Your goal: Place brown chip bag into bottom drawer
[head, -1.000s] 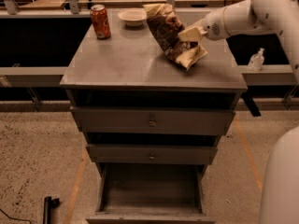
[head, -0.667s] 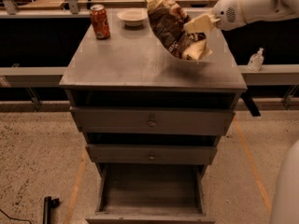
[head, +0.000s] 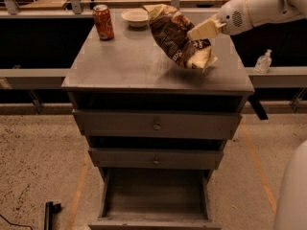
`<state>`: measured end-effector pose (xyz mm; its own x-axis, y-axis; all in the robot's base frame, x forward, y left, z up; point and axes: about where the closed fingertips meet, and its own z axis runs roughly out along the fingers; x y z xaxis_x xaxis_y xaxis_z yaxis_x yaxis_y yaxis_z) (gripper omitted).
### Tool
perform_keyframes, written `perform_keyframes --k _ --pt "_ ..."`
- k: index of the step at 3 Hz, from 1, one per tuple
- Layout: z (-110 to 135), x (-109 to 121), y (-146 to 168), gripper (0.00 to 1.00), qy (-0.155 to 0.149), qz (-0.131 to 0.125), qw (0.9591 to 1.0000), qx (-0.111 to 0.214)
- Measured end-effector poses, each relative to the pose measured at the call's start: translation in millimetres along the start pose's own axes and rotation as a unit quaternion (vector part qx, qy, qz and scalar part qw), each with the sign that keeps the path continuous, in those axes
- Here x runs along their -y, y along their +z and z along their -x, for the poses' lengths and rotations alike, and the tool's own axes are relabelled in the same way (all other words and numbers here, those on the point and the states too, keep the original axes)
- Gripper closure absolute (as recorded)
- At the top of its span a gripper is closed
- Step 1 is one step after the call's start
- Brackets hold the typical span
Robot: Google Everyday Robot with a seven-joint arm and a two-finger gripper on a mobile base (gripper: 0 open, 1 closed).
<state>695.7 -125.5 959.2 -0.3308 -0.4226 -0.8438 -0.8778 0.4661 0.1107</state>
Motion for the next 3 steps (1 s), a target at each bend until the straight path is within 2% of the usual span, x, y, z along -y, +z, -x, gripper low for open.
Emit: perform_keyframes --k 1,2,3 --pt "-1.1 -7.3 -0.3 1.00 0.007 0.004 1.0000 -0.002" --pt "-1.4 -36.4 -10.8 1.00 0.038 0.015 0.9992 0.003" --pt "3.2 -91.2 -37.9 1.00 0.105 0.023 0.9941 0.018"
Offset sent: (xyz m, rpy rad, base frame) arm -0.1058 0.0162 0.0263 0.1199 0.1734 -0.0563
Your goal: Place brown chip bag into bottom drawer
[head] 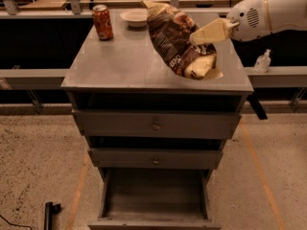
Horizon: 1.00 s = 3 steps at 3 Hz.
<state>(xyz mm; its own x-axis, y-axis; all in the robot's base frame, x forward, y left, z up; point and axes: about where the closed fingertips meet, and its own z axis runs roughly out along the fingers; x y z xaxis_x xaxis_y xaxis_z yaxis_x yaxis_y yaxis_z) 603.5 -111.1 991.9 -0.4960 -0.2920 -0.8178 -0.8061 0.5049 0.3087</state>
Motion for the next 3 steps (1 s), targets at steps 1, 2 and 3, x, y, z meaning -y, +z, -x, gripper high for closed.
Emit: perform_keyframes --k 1,2,3 --pt "-38.9 -73.0 -19.9 1.00 0.132 0.016 0.9911 -0.004" --pt "-99.8 -110.5 -19.1 1.00 0.233 0.033 0.9712 -0.035" --pt "-173.3 -117.2 2.4 1.00 0.304 0.029 0.9493 -0.073"
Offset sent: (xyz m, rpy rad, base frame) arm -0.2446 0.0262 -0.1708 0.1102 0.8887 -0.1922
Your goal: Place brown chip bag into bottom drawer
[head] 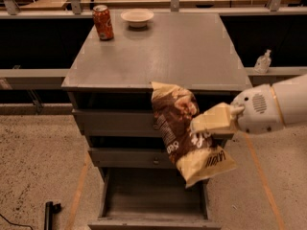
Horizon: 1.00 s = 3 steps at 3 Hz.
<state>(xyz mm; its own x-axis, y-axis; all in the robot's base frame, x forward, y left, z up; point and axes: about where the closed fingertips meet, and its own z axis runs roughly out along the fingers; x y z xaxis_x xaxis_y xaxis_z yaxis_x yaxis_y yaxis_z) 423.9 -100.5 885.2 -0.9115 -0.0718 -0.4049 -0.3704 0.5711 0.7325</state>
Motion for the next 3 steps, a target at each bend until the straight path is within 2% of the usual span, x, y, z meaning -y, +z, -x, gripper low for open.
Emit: perform_keyframes --k 1,2,3 --pt "-102.2 60.6 64.7 1.00 0.087 -0.013 0.9923 -0.088" --pt "-100.0 59.8 64.1 1.00 0.085 -0.013 0.9926 -0.086" --pt "-94.1 94.3 87.4 1.00 0.108 -0.026 0.9903 -0.085"
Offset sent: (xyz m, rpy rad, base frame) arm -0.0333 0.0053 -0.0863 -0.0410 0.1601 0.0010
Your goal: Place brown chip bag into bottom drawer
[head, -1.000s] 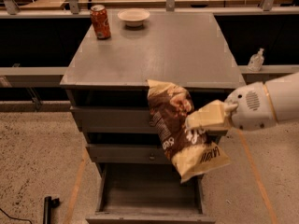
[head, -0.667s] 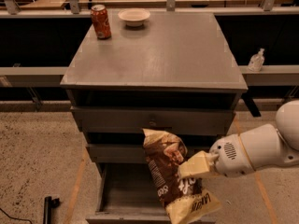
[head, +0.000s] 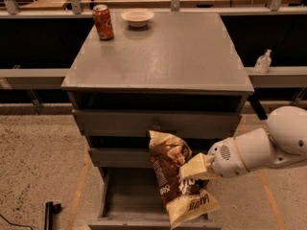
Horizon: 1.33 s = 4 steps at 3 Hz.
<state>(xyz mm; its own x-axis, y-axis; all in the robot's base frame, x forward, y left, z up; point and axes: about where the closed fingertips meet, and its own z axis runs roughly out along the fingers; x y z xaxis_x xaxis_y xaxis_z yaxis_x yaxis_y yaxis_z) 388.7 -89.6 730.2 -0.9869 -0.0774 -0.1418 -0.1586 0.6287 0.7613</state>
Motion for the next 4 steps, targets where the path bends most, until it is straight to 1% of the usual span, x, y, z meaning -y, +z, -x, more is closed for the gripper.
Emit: perform_keyframes --k 1,2,3,4 --pt "24.6 73.8 55.2 1.00 0.056 -0.004 0.9983 0.014" --pt "52.9 150.1 107.8 1.00 0.107 -0.010 0.9936 0.035" --pt "68.7 215.4 163.3 1.00 0.140 -0.029 0.9886 0.048" --pt "67.3 268.8 213.3 1.00 0.162 -0.073 0.9824 0.057"
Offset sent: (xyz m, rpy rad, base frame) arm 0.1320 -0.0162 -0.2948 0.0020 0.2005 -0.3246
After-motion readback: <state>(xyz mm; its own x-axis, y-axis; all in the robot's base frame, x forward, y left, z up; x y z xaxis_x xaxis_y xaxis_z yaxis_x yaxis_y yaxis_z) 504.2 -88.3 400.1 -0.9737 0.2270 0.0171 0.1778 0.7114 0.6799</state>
